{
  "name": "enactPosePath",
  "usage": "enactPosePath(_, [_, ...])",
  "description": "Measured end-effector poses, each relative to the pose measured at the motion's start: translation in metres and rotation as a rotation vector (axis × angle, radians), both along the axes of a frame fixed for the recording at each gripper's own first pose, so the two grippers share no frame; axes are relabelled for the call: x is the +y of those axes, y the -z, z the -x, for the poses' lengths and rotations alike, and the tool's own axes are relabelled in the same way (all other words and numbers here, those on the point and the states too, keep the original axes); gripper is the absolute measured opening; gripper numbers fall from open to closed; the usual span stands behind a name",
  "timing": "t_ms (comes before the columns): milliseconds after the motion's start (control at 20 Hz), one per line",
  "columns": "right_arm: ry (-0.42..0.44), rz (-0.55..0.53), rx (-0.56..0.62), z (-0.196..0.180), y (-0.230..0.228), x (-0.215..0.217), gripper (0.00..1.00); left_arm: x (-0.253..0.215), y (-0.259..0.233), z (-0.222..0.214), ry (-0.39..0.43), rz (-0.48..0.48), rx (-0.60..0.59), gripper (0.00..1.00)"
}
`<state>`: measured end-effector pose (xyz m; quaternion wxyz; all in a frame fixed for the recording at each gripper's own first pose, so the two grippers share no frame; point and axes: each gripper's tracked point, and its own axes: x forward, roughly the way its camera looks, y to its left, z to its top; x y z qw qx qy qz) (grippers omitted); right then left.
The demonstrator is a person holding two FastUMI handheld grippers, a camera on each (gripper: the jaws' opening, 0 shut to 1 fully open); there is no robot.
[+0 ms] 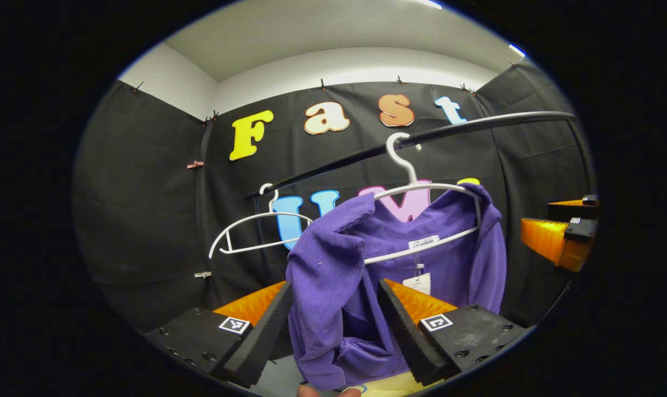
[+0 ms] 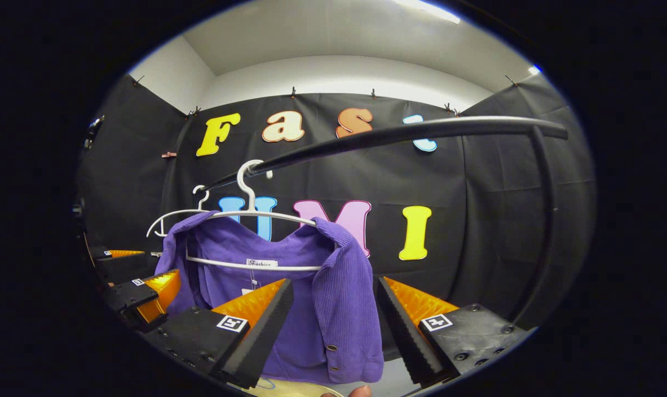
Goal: Grasp the clothes on the hanger with both hands and then place them into the laundry hamper below.
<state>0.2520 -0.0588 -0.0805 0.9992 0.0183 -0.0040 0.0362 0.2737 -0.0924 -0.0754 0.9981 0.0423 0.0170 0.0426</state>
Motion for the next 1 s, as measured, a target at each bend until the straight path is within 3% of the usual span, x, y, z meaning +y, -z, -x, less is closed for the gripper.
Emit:
enactPosePath(200, [-0.004,-0.015,0.000,-0.045,0.018,0.006,0.98,0.001,0.018,-0.029,-0.010,-0.015,0.021,0.86])
enactPosePath(400, [0.010,-0.032,-0.016,-0.079,0.029,0.012,0.98,0.007,0.024,-0.045,-0.034,-0.048,0.010,0.61])
enactPosePath(500, [0.030,0.000,-0.008,-0.094,0.041,0.008,0.87,0.013,0.026,-0.048,-0.068,-0.052,0.007,0.39])
enactPosePath(550, [0.029,0.007,-0.002,-0.098,0.044,0.008,0.75,0.014,0.026,-0.047,-0.076,-0.048,0.010,0.28])
enactPosePath(750, [0.036,0.000,0.026,-0.096,0.051,0.001,0.07,0.015,0.028,-0.050,-0.065,-0.037,0.016,0.12])
enactPosePath(950, [0.047,0.061,-0.015,-0.093,0.046,-0.005,0.07,0.018,0.025,-0.052,-0.035,-0.011,0.017,0.08])
enactPosePath(1000, [0.049,0.087,-0.028,-0.084,0.035,-0.008,0.02,0.020,0.024,-0.049,-0.035,-0.007,0.013,0.07])
